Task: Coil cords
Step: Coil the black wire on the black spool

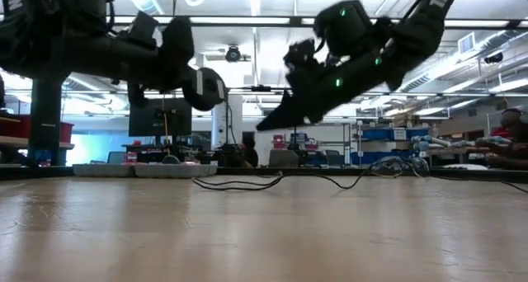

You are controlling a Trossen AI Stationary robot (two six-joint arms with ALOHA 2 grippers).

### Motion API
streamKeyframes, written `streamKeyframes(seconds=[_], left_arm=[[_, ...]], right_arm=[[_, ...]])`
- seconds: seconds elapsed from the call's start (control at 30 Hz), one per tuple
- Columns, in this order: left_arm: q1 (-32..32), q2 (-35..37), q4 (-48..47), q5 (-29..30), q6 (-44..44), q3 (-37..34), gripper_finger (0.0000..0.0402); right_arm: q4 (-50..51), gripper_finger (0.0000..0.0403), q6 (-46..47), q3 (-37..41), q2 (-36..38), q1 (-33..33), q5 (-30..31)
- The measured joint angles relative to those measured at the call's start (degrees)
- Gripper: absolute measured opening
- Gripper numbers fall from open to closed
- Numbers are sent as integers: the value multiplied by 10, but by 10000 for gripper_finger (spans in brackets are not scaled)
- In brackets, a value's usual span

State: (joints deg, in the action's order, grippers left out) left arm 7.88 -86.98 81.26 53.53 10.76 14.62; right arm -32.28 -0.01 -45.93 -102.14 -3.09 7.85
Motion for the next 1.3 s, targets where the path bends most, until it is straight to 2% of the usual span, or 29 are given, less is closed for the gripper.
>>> streamKeyframes(seconds=[0.23, 0.33, 0.43, 0.5, 0.6, 0.67, 0.77, 0.93, 1.1, 1.3], left_arm=[[1, 0, 81, -57, -2, -42, 0], [2, 3, 83, -68, -2, -45, 0], [3, 2, 83, -99, -17, -45, 0], [5, 2, 84, -118, -42, -43, 0], [5, 2, 80, -152, -75, -36, 0], [4, 2, 62, -162, -87, -26, 0], [4, 2, 50, -176, -109, -10, 0], [4, 2, 25, -200, -135, 23, 0], [4, 2, 14, -206, -134, 34, 0], [4, 2, -1, -213, -132, 47, 0]], right_arm=[[178, 89, -4, 2, 99, 0, 2], [181, 82, 1, 43, 140, 0, 4], [88, 70, 15, 120, 177, 1, 16], [-48, 62, 29, 188, 183, 1, 16], [-276, 54, 57, 266, 142, 4, 13], [-381, 51, 80, 284, 95, 6, 10], [-455, 51, 106, 268, 20, 12, 9], [-476, 57, 101, 196, -58, 16, -22], [-476, 59, 73, 144, -59, 10, -44], [-457, 60, 53, 98, -54, 0, -117]])
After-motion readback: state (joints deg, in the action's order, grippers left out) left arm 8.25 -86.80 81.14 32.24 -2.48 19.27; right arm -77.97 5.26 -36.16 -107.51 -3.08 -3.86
